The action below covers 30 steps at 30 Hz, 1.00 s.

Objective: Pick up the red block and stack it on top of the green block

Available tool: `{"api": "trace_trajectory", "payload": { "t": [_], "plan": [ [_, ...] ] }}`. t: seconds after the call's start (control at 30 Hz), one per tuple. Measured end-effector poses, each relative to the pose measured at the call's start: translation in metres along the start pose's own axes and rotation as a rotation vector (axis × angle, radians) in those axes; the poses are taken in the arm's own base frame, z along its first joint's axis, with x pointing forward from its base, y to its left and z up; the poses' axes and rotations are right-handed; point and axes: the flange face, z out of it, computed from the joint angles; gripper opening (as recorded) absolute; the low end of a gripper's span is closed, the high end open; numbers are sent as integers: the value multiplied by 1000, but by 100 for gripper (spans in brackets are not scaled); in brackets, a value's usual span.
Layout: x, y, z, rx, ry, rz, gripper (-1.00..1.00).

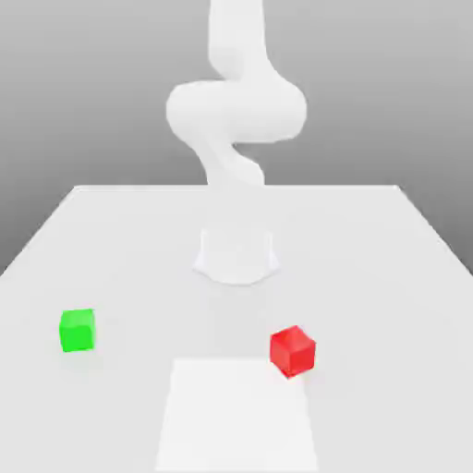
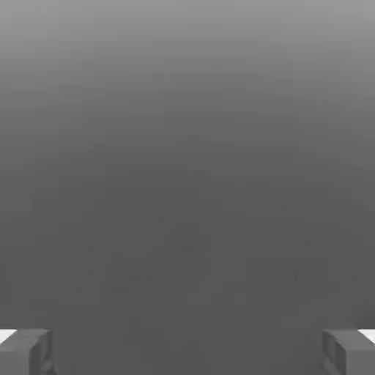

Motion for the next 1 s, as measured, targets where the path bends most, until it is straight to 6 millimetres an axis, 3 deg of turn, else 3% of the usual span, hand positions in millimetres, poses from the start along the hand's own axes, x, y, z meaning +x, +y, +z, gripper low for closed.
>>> {"api": "trace_trajectory", "payload": {
  "t": [0.13,0.3,0.43,0.6,0.77,0.8,1.0],
  "plan": [
    [-43,16,96,-76,-131,-86,0],
    [-118,54,192,-172,-293,-203,0],
    [-193,102,250,-256,-433,-311,0],
    [-292,178,310,-358,-602,-446,0],
    [-325,209,344,-371,-628,-466,0],
    [-328,212,348,-372,-628,-466,-100],
    [-331,214,350,-372,-629,-468,-100]
  ]
}}
